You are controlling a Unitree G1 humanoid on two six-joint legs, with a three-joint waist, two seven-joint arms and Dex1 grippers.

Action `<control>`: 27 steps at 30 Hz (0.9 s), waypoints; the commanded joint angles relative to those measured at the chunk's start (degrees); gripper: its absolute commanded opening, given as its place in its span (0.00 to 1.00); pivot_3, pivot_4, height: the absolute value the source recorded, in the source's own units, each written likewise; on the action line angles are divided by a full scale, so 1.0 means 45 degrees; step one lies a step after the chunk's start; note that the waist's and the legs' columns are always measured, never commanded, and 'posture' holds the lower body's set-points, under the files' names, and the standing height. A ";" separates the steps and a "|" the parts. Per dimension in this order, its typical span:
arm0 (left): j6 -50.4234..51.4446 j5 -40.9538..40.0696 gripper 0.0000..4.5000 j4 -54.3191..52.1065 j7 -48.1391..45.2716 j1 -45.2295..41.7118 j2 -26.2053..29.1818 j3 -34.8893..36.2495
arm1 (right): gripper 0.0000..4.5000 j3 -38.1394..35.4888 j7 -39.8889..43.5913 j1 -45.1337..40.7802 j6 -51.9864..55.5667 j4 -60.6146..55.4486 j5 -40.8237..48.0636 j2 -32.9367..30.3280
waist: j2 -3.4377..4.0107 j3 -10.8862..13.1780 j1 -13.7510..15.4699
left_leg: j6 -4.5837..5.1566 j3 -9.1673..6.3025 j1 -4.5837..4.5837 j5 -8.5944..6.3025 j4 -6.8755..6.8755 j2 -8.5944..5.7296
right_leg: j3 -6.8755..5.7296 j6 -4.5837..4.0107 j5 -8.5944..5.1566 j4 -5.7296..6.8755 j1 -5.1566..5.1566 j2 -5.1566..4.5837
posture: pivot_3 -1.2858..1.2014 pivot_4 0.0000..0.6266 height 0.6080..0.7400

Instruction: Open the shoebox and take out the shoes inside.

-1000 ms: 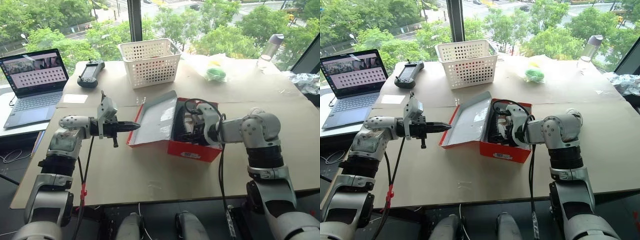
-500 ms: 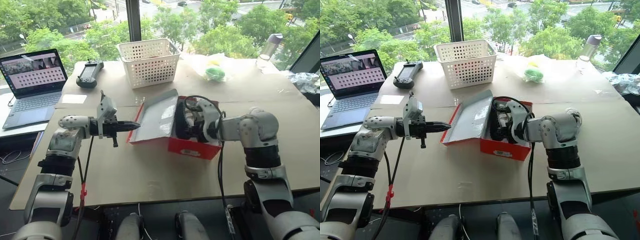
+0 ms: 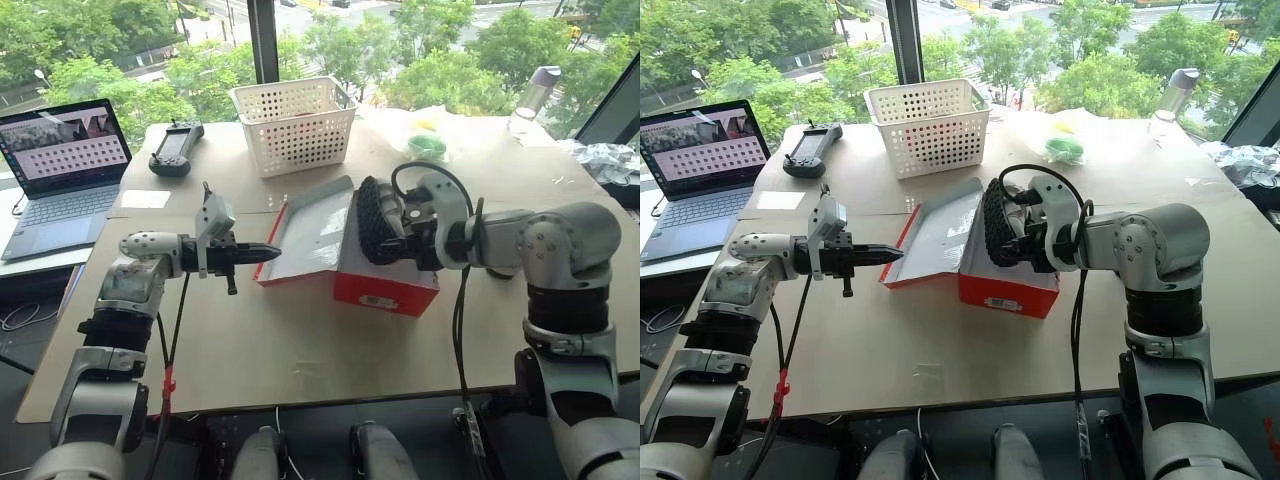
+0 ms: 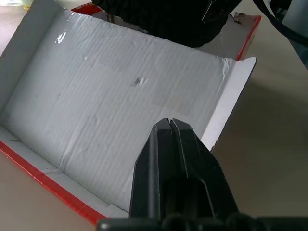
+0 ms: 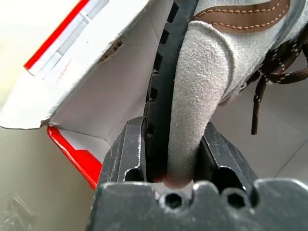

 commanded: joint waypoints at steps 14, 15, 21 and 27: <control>0.0006 -0.0116 0.00 -0.0250 -0.0014 -0.0233 0.0028 0.0096 | 0.30 0.2219 -0.1249 0.0780 -1.1717 0.8900 -0.8547 -0.5929 | 0.0005 0.0002 0.0131 | 0.0037 0.0052 -0.0042 -0.0026 -0.0016 -0.0064 | 0.0036 0.0049 -0.0009 -0.0109 0.0002 -0.0055 | 0.52 0.24 0.95; 0.0023 -0.0118 0.00 -0.0269 -0.0010 -0.0221 0.0023 0.0102 | 0.30 0.2619 -0.1266 0.0924 -1.2035 0.9080 -0.9064 -0.5957 | 0.0009 0.0003 -0.0012 | 0.0046 0.0045 -0.0034 -0.0031 -0.0017 -0.0053 | 0.0061 0.0063 0.0004 -0.0120 -0.0002 -0.0044 | 0.52 0.24 0.95; 0.0075 -0.0112 0.00 -0.0314 -0.0026 -0.0204 0.0026 0.0103 | 0.30 0.5203 -0.0270 0.2054 -1.2512 0.9627 -1.1558 -0.5395 | 0.0008 0.0005 -0.0323 | 0.0042 0.0029 0.0014 -0.0026 -0.0019 -0.0022 | 0.0069 0.0066 0.0007 -0.0085 0.0022 0.0008 | 0.52 0.24 0.95; 0.0200 -0.0167 0.00 -0.0480 -0.0045 -0.0142 0.0039 0.0127 | 0.30 0.6402 0.0641 0.2317 -1.3092 1.0312 -1.2773 -0.4587 | 0.0010 0.0009 -0.0341 | 0.0037 0.0024 0.0044 -0.0004 -0.0003 -0.0045 | 0.0106 0.0098 -0.0012 -0.0019 0.0018 -0.0011 | 0.52 0.24 0.95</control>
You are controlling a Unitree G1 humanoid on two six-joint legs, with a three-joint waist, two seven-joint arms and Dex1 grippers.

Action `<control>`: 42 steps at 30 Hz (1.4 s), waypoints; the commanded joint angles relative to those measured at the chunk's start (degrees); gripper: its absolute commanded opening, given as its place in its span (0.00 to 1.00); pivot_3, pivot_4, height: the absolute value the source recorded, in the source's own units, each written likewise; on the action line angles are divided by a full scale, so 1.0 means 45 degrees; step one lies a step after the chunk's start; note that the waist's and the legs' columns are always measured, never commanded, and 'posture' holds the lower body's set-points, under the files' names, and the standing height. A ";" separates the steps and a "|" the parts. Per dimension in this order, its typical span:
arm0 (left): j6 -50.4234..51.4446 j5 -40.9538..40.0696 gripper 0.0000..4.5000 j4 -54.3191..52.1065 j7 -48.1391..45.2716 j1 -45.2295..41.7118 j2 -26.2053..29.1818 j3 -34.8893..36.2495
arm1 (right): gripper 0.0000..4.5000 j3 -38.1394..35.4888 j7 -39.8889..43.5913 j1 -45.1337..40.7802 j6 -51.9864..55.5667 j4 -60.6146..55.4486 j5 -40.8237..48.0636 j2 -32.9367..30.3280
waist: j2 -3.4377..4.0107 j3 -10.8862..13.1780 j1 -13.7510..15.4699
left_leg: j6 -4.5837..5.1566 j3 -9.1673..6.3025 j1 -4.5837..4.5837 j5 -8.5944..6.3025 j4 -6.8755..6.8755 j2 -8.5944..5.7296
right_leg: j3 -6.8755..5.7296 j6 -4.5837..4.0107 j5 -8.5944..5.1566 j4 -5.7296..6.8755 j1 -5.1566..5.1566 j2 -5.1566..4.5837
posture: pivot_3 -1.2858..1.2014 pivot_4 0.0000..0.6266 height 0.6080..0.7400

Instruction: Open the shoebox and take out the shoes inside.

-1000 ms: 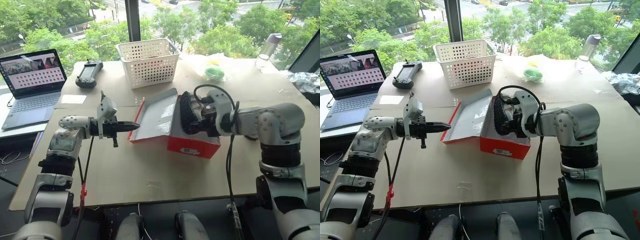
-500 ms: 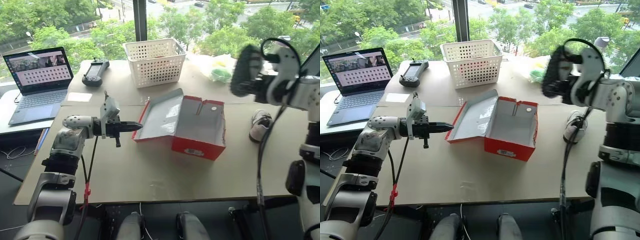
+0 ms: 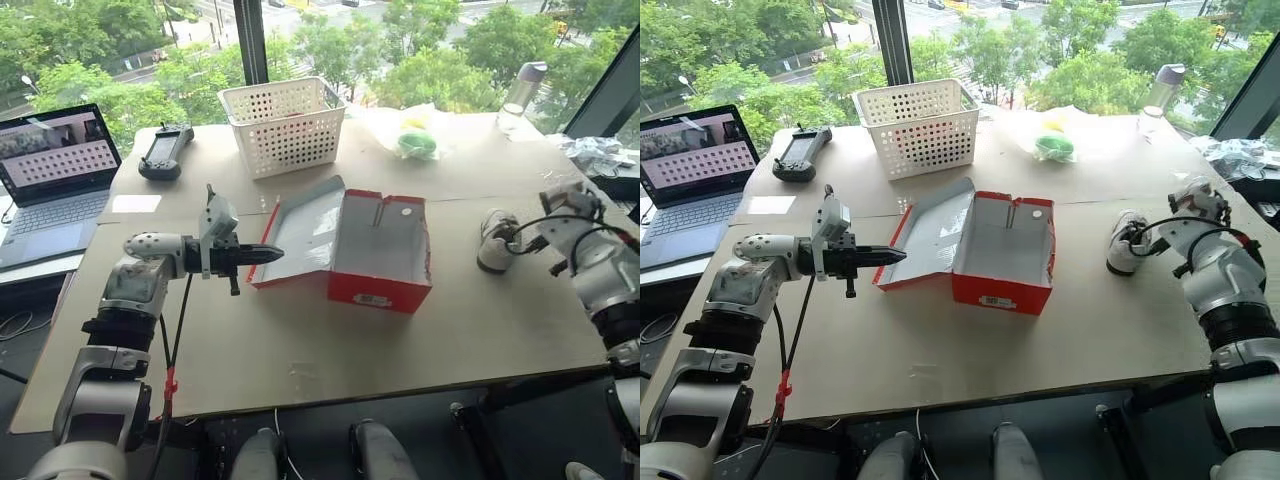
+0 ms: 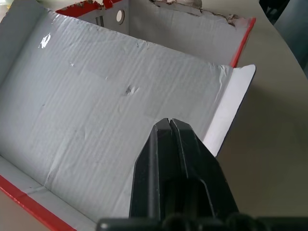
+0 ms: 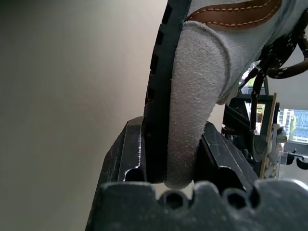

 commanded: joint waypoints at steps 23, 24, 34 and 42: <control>0.0063 -0.0185 0.00 -0.0603 0.0024 0.0017 0.0177 0.0225 | 0.91 -0.3639 0.3601 0.1472 0.1721 -0.4476 0.0846 -0.0213 | -0.0043 -0.0019 0.0042 | -0.0001 -0.0010 0.0023 -0.0001 0.0024 0.0018 | -0.0008 -0.0020 0.0017 0.0015 0.0029 0.0013 | 0.52 0.24 0.95; 0.0037 -0.0186 0.00 -0.0592 0.0040 0.0022 0.0180 0.0248 | 0.91 -0.3948 0.3957 0.1663 0.2211 -0.5253 0.1110 -0.0377 | -0.0043 -0.0019 0.0058 | -0.0001 -0.0010 0.0023 -0.0001 0.0024 0.0016 | -0.0007 -0.0018 0.0016 0.0017 0.0028 0.0010 | 0.52 0.24 0.95; -0.0220 -0.0218 0.00 -0.0529 0.1267 0.0104 -0.0024 0.0829 | 0.91 -0.7074 0.6149 0.2780 0.5072 -1.0079 0.3795 -0.2034 | -0.0040 -0.0017 0.0461 | -0.0003 0.0012 0.0019 -0.0003 0.0024 0.0020 | -0.0029 -0.0029 -0.0014 0.0011 0.0020 0.0004 | 0.52 0.24 0.95; -0.0131 -0.0299 0.00 -0.0920 0.1163 0.0365 0.0057 0.0777 | 0.91 -0.9237 0.4962 0.2505 0.5737 -1.1147 0.5722 0.0500 | -0.0042 -0.0016 0.0539 | -0.0003 0.0013 0.0014 -0.0003 0.0028 0.0020 | -0.0031 -0.0052 -0.0002 0.0010 0.0021 0.0007 | 0.52 0.24 0.95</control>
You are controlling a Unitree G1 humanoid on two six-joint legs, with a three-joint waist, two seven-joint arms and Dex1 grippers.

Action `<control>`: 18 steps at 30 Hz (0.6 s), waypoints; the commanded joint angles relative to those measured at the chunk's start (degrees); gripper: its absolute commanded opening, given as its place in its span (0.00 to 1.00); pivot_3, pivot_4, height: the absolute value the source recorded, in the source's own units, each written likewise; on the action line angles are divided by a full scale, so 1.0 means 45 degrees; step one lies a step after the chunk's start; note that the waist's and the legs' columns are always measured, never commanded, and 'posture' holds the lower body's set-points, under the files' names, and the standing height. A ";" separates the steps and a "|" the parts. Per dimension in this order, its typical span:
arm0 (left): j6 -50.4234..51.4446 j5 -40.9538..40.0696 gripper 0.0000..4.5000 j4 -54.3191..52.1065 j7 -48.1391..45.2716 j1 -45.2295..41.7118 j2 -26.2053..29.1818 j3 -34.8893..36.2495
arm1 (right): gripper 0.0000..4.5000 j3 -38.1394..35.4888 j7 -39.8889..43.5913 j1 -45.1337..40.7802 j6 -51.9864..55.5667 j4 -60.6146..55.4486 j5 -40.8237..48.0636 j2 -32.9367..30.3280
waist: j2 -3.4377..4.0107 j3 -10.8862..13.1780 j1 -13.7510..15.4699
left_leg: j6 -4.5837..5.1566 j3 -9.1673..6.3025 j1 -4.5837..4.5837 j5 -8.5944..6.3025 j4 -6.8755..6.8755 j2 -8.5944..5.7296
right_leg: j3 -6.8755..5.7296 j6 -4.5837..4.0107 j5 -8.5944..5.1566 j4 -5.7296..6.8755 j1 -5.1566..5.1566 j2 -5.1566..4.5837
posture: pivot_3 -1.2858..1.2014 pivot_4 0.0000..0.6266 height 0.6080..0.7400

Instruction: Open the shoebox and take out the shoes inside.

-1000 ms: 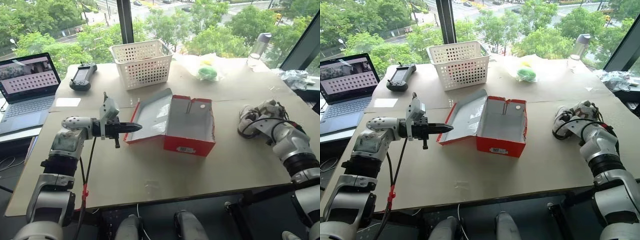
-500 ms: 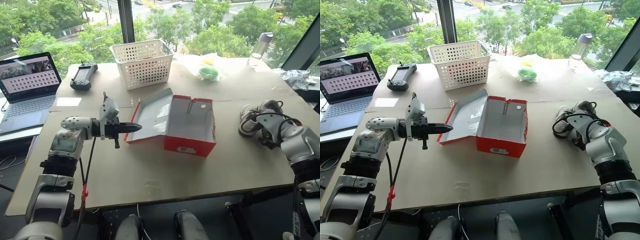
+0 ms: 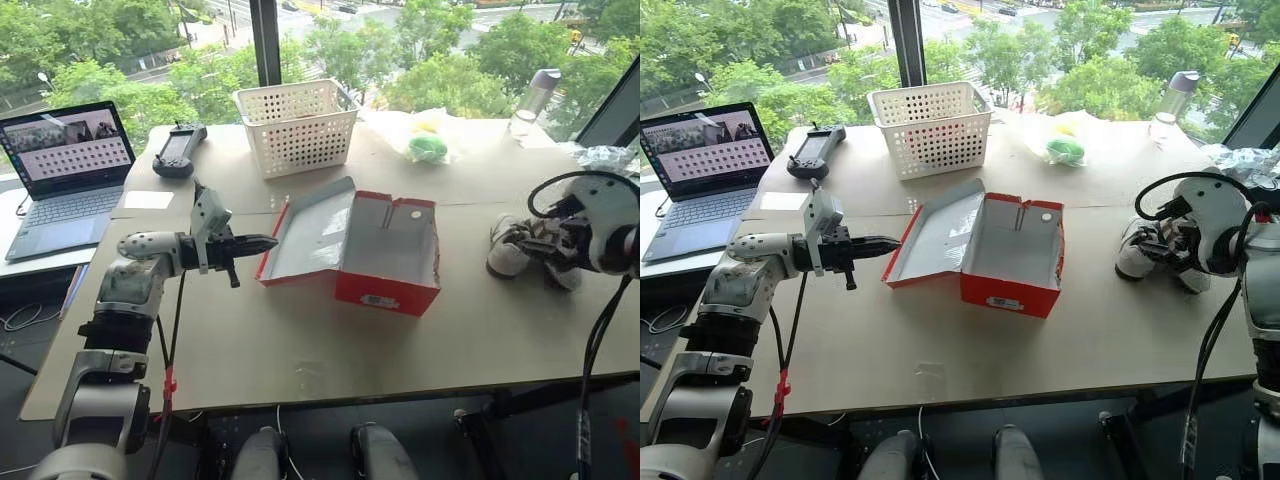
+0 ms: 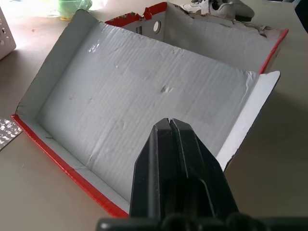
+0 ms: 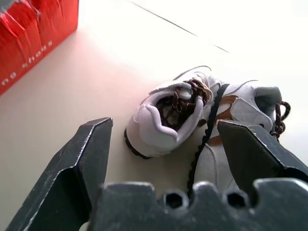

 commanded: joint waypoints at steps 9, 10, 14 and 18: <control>0.0326 -0.0573 0.00 -0.0850 -0.0942 -0.0103 0.0291 0.0126 | 0.91 -0.4864 0.0476 0.1284 0.0179 -0.2596 0.5425 0.3376 | -0.0001 0.0001 0.0228 | 0.0001 -0.0001 -0.0027 0.0000 0.0001 -0.0009 | -0.0040 -0.0004 0.0021 -0.0012 0.0008 -0.0004 | 0.52 0.24 0.95; 0.0417 -0.0610 0.00 -0.0886 -0.0941 -0.0102 0.0315 0.0150 | 0.91 -0.5293 0.0705 0.1629 0.0072 -0.2736 0.5904 0.3527 | -0.0001 0.0001 0.0228 | 0.0001 -0.0010 -0.0029 0.0000 0.0001 -0.0009 | -0.0040 -0.0004 0.0022 -0.0014 0.0011 -0.0002 | 0.52 0.24 0.95; 0.0558 -0.0647 0.00 -0.0989 0.0237 0.0151 0.0221 0.0755 | 0.91 -0.4946 -0.0402 0.2528 -0.0618 -0.2673 0.5385 0.3337 | 0.0001 0.0000 0.0205 | 0.0001 -0.0024 -0.0023 0.0001 0.0001 -0.0009 | -0.0043 -0.0003 0.0022 -0.0010 0.0018 -0.0005 | 0.52 0.24 0.95; 0.0643 -0.0603 0.00 -0.2019 0.4272 0.1043 -0.0888 0.2483 | 0.91 -0.3971 -0.1870 0.3756 -0.1640 -0.3171 0.4153 0.3463 | 0.0002 -0.0002 0.0110 | 0.0001 -0.0044 -0.0004 0.0001 0.0007 0.0004 | -0.0029 0.0008 0.0013 -0.0006 0.0017 -0.0009 | 0.52 0.24 0.95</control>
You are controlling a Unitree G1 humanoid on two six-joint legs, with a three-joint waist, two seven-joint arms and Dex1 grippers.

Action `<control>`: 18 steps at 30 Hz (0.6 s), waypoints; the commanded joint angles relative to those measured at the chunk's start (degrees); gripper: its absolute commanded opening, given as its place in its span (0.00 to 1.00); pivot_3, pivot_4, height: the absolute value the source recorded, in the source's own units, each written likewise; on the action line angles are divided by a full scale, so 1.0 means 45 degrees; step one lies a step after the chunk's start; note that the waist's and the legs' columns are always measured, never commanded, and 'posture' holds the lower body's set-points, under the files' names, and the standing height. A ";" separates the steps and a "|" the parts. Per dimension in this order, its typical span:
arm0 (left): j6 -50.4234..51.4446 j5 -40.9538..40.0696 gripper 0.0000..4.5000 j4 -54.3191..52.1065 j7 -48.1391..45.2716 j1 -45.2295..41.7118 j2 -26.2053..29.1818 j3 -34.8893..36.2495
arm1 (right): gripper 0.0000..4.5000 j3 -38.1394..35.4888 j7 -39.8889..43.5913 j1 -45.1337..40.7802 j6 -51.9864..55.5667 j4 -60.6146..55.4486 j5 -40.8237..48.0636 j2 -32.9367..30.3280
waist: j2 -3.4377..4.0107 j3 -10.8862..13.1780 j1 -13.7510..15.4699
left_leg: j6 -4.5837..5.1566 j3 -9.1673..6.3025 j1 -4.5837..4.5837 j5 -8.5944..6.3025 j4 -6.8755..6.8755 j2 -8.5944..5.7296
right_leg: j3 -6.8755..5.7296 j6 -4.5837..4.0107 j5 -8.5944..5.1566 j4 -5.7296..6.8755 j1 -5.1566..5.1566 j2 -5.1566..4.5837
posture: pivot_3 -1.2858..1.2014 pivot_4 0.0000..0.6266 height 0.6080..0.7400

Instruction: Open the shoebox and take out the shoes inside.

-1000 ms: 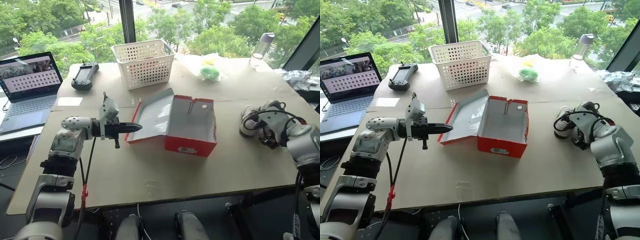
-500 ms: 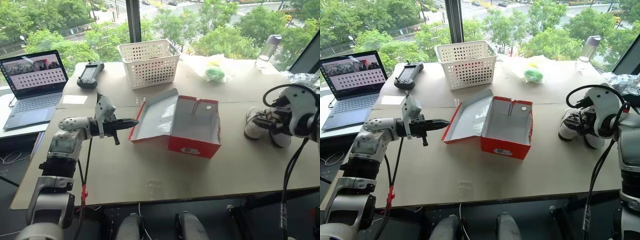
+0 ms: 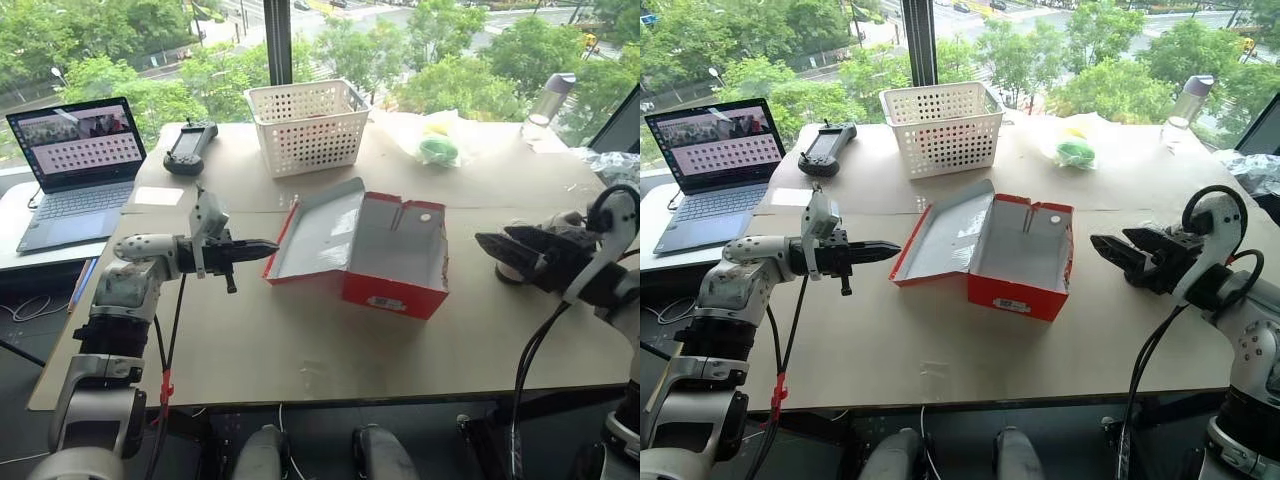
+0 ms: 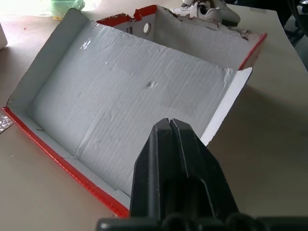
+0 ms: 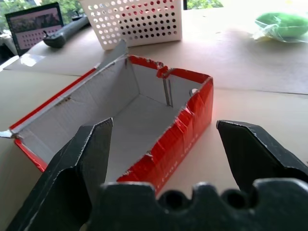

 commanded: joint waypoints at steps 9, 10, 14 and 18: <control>0.0071 0.1408 0.00 -0.5606 1.1272 0.4331 -0.4028 0.3718 | 0.91 0.0320 -0.3130 0.2607 -0.4896 -0.0544 -0.1892 0.1639 | -0.0002 0.0000 -0.0001 | -0.0002 -0.0003 0.0007 -0.0001 -0.0002 -0.0002 | 0.0017 0.0011 0.0016 0.0008 0.0005 0.0001 | 0.52 0.24 0.95; 0.0086 0.1595 0.00 -0.6124 1.1644 0.4879 -0.4329 0.3556 | 0.91 0.0290 -0.3202 0.2789 -0.5286 -0.0442 -0.1942 0.1759 | -0.0001 -0.0001 0.0005 | -0.0003 -0.0002 0.0010 0.0000 -0.0001 -0.0002 | 0.0017 0.0020 0.0015 0.0005 0.0006 0.0002 | 0.52 0.24 0.95; -0.0409 0.2407 0.00 -0.6780 1.2583 0.6951 -0.5190 0.2976 | 0.91 0.0875 -0.3603 0.3576 -0.6682 0.0071 -0.2624 0.2142 | -0.0002 -0.0016 0.0053 | -0.0008 0.0017 0.0024 -0.0004 -0.0002 -0.0004 | 0.0013 -0.0015 -0.0037 -0.0018 0.0041 -0.0003 | 0.52 0.24 0.95; -0.0698 0.2243 0.00 -0.6747 1.2504 0.7678 -0.5456 0.2806 | 0.91 0.1488 -0.3877 0.3916 -0.7478 0.0228 -0.2952 0.2502 | -0.0004 -0.0017 0.0040 | -0.0075 0.0013 0.0025 -0.0043 -0.0002 0.0005 | 0.0010 -0.0028 -0.0053 -0.0016 0.0032 -0.0001 | 0.52 0.24 0.95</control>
